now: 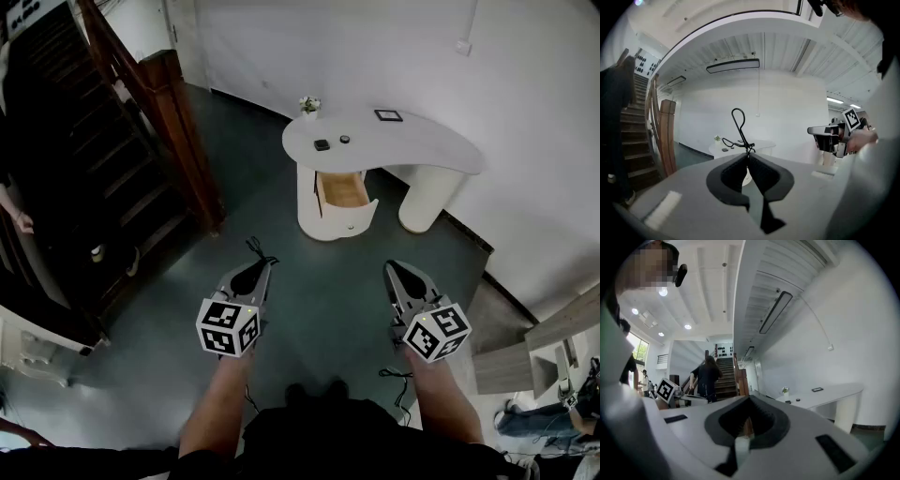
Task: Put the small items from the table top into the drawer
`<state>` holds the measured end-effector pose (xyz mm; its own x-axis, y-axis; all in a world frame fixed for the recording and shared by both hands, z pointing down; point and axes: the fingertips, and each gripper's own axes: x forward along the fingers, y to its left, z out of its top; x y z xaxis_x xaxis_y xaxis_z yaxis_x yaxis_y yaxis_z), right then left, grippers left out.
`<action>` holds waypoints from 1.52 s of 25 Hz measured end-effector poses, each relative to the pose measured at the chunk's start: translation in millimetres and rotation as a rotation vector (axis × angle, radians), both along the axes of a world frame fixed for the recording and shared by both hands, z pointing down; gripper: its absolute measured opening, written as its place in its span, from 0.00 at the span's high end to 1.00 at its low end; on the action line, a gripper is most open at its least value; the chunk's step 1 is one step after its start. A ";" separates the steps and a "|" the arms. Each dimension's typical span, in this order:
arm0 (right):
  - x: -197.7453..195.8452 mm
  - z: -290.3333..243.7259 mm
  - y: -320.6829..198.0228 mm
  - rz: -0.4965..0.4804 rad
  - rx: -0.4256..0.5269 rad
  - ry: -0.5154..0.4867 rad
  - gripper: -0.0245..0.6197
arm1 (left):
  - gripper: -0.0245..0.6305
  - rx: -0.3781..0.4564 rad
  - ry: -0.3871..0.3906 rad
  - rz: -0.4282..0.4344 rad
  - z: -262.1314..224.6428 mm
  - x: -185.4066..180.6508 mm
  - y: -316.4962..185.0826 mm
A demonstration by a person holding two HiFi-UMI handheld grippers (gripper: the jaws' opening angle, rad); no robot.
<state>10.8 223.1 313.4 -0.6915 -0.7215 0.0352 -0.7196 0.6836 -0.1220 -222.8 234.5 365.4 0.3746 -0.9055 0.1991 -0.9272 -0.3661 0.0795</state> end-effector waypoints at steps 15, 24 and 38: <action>62.7 -0.9 -6.4 -0.040 0.021 -0.061 0.95 | 0.93 -0.008 -0.036 0.017 -6.2 64.0 -17.3; 111.8 -5.9 -6.7 -0.070 0.019 -0.132 0.95 | 0.93 -0.006 -0.048 0.004 -4.5 107.3 -21.7; 127.7 27.8 -55.7 -0.056 -0.059 -0.124 0.95 | 0.93 -0.041 -0.034 0.032 20.6 132.3 -77.4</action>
